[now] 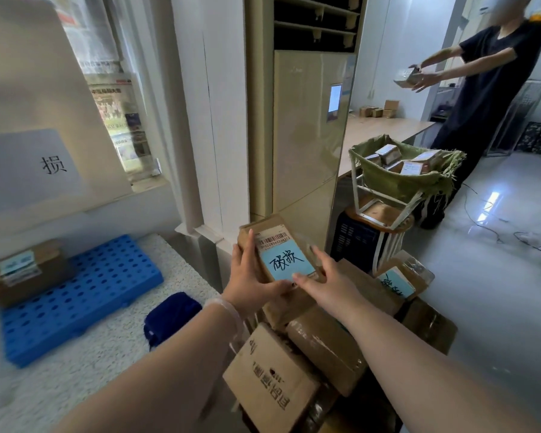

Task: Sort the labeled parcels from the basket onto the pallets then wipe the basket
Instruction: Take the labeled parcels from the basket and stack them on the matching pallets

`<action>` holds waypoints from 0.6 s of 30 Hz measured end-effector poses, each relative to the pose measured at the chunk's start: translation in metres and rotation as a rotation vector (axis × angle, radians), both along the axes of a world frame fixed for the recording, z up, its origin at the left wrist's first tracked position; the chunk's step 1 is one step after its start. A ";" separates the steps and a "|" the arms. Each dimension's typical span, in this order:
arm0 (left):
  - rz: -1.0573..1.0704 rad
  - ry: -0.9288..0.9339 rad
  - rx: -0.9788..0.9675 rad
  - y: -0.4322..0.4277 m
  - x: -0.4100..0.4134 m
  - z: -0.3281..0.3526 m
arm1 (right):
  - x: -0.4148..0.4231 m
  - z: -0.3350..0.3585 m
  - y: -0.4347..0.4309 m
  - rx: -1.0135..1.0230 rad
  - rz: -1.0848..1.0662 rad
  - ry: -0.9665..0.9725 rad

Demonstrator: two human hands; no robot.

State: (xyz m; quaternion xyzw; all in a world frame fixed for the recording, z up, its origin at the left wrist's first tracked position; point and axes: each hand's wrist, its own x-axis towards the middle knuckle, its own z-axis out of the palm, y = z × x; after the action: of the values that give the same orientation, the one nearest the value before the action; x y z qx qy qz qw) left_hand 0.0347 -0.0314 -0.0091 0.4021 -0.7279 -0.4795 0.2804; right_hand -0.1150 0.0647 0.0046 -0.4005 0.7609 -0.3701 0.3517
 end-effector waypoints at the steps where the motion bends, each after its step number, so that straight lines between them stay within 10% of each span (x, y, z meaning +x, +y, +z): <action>1: -0.019 -0.014 -0.007 -0.005 0.009 0.001 | 0.007 0.002 -0.005 -0.001 0.041 0.025; 18: 0.115 -0.199 -0.049 -0.111 0.257 -0.014 | 0.222 -0.008 -0.146 -0.041 0.503 0.322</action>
State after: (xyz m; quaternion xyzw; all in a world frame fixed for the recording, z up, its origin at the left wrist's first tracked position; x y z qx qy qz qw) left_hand 0.2915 -0.1422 -0.0236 0.4819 -0.7392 -0.4024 0.2437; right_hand 0.1073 -0.0810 -0.0031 -0.6371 0.6761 -0.2183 0.2989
